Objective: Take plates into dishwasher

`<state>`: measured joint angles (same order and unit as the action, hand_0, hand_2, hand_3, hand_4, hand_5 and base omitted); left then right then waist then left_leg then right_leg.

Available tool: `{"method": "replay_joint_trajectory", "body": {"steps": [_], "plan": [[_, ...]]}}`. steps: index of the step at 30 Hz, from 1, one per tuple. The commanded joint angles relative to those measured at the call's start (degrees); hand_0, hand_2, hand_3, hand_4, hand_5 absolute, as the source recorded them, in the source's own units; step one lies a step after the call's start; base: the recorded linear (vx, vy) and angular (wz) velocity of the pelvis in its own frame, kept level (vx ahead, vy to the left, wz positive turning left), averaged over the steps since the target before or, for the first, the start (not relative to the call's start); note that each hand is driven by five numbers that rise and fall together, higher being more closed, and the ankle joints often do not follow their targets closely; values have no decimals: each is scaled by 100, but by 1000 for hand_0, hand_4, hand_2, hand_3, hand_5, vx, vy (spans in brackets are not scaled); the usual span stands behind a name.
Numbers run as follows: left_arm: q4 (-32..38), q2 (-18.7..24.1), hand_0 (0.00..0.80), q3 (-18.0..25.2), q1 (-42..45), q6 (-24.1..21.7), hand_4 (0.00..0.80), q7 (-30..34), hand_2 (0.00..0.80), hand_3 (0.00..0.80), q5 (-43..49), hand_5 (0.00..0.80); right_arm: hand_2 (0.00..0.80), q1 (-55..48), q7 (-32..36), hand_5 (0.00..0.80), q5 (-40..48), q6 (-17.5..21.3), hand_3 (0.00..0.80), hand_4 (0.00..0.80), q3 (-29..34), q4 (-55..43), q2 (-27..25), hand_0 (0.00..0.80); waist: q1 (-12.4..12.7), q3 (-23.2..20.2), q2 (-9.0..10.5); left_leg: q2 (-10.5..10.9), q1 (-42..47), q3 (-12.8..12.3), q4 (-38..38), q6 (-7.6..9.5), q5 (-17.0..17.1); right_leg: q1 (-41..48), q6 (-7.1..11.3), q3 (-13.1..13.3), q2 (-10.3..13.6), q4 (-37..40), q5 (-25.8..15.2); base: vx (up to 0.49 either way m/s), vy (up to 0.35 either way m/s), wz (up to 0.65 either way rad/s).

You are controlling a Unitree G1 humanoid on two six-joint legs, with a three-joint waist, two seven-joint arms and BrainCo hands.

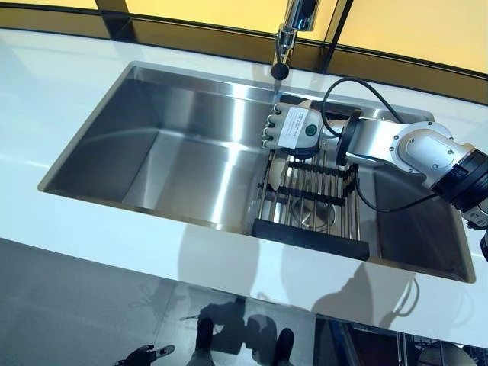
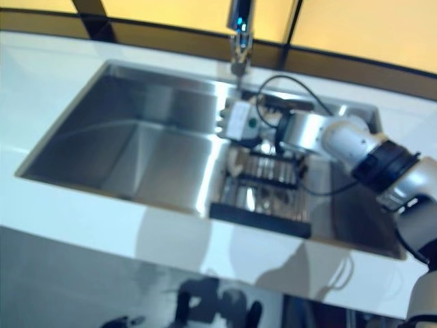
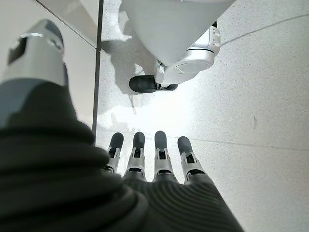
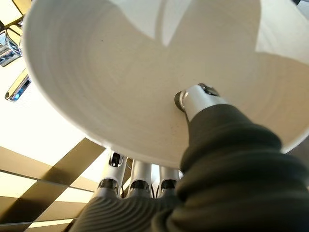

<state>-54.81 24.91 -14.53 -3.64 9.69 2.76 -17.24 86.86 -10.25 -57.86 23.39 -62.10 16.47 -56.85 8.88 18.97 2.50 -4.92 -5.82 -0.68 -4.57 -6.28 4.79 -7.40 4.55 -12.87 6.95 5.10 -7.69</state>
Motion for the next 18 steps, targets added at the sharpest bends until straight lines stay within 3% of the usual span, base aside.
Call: {"method": "replay_joint_trajectory", "body": {"steps": [1,18], "plan": [[1,165,0,-98,-130,-41,0,38,0,0,-163,0,800,712,-40,800,-205,-469,800,800,-377,296,-130,800,211,86,166,263,-307,86,-43,196,31,65,314,-279,55,-11,113,0,0,0],[-50,184,0,-44,-27,-82,0,57,0,0,-8,0,800,659,-229,800,-437,-575,800,800,-238,394,-287,800,128,-142,244,264,-145,15,-43,209,-13,199,337,-223,60,-10,126,0,0,0]]}}
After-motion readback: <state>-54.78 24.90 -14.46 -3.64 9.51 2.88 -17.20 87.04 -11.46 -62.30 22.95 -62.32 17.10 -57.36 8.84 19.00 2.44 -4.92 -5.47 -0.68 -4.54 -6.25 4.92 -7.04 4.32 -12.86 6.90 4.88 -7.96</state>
